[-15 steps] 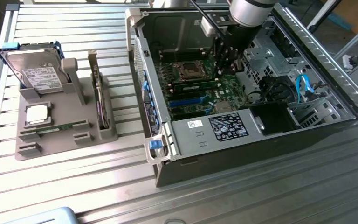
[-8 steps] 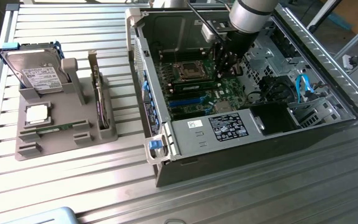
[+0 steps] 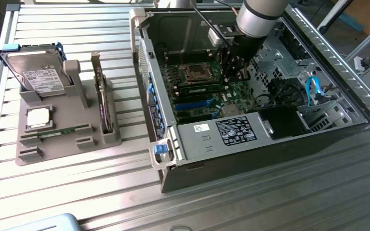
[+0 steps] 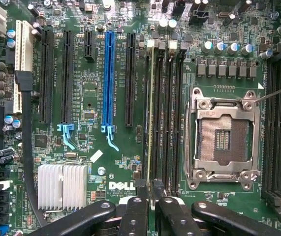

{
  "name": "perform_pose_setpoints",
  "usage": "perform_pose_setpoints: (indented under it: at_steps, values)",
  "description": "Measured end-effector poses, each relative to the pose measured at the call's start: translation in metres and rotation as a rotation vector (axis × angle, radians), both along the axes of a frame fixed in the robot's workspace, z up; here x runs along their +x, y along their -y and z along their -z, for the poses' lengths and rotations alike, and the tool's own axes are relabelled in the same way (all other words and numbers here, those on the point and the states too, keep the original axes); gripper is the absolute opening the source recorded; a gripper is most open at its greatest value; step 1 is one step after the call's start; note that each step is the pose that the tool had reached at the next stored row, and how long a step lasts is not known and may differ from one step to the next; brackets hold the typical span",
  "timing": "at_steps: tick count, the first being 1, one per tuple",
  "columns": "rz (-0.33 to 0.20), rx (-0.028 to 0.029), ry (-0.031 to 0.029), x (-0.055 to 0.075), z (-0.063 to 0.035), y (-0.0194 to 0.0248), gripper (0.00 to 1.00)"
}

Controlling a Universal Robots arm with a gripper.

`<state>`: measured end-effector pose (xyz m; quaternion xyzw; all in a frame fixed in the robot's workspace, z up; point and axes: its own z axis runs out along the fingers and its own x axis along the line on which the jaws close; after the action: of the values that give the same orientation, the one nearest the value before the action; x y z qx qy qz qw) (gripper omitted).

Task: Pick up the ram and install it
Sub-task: 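Press down the ram until it locks into place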

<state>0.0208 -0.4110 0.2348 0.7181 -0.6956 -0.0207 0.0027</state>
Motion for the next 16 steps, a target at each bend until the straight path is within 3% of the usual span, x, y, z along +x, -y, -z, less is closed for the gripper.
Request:
perform_pose_setpoints:
  at_steps: [16]
  values:
    - [0.0, -0.0011, -0.0001, 0.0, 0.0127, 0.0001, 0.17]
